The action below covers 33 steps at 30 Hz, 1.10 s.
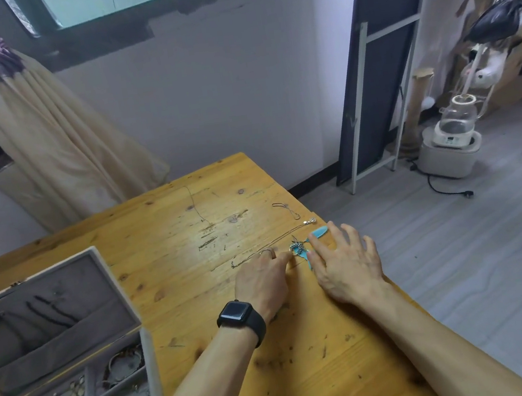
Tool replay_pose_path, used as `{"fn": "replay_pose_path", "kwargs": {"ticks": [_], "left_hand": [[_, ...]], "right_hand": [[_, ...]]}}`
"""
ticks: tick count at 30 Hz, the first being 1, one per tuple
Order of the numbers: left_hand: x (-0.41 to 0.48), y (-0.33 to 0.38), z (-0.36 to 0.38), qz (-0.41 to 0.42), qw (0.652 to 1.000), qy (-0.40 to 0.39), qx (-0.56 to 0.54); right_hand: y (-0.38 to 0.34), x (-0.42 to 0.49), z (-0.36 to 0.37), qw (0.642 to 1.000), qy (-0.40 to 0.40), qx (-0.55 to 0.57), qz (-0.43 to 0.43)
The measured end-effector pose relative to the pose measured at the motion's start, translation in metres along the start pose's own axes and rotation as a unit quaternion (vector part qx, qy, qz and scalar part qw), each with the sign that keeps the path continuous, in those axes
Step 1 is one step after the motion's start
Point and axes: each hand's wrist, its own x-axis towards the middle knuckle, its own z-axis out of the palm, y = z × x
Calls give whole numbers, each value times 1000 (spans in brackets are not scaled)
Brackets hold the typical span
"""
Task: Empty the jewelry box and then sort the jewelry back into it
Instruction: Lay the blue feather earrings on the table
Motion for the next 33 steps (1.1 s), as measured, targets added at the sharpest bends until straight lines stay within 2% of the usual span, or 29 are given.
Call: {"fn": "replay_pose_path", "kwargs": {"ticks": [5, 7, 9, 10, 12, 13, 15, 17, 20, 22, 26, 29, 33], "left_hand": [[2, 3, -3, -4, 1000, 0, 2], [1, 2, -4, -17, 999, 17, -40], [-2, 0, -10, -54, 986, 35, -155], [-4, -1, -14, -74, 968, 37, -238], [-8, -1, -25, -106, 904, 31, -413], [-11, -1, -32, -118, 867, 19, -484], [-18, -1, -44, -130, 806, -10, -577], [-24, 0, -53, -134, 768, -33, -626], [-32, 0, -59, -140, 732, -42, -666], [-36, -1, -61, -146, 713, -38, -685], [-41, -1, -57, -172, 705, -12, -688], [-42, -2, -44, -213, 720, 12, -661], [-39, 2, -23, -265, 746, 29, -611]], "right_hand": [[10, 2, 3, 999, -2, 28, -16], [10, -7, 6, 997, 48, 49, -24], [4, -22, 7, 983, 126, 131, -28], [-1, -31, 7, 968, 159, 194, -28], [-13, -49, 7, 934, 183, 306, -19], [-18, -57, 7, 919, 169, 356, -12], [-27, -70, 3, 880, 90, 467, 0], [-33, -76, -1, 836, 15, 548, -1], [-35, -80, -9, 811, 8, 584, -15], [-35, -85, -16, 780, 0, 626, -18], [-26, -92, -21, 746, -18, 665, 6], [-14, -84, -21, 756, -13, 650, 75], [8, -62, -14, 840, 23, 529, 123]]}}
